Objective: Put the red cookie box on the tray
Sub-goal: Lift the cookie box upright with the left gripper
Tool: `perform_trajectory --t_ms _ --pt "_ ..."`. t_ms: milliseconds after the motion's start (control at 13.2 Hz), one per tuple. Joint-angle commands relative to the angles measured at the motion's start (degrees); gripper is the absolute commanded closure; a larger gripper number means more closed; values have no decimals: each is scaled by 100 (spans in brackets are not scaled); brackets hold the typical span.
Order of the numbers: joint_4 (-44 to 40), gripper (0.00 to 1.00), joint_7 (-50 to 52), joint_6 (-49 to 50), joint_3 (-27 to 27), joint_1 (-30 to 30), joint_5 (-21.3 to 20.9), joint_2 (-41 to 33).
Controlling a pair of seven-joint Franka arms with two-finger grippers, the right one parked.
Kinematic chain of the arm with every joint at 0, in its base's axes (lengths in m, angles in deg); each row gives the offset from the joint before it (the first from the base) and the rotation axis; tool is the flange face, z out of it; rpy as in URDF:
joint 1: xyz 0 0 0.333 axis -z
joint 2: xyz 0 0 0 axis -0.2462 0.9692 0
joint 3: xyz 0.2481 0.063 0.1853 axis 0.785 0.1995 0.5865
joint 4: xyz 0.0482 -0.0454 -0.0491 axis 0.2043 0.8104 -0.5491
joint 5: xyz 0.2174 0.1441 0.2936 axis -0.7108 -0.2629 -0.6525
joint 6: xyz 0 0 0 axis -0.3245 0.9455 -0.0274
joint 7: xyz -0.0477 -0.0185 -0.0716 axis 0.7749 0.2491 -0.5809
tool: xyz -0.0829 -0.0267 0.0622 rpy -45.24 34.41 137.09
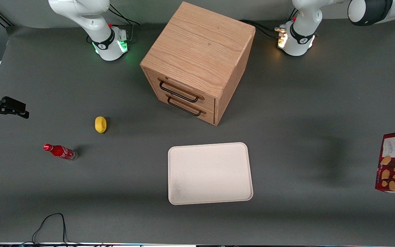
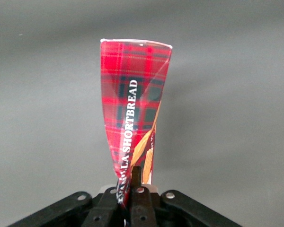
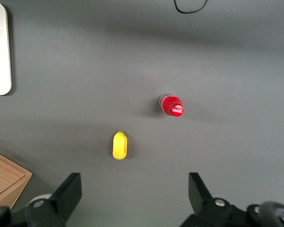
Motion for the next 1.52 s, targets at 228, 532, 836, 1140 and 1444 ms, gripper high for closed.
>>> perform_trajectory --t_ms 228,532,836,1140,1444 --pt "-489 100 50 1084 12 19 -279 -462" --pt "-561 100 485 1473 12 19 -271 -761" --pt "-544 100 2321 1500 -76 194 -218 -867" --pt "-544 100 2835 1438 -155 291 -157 -867" --pt "-526 100 3765 1299 -550 1142 -148 -788"
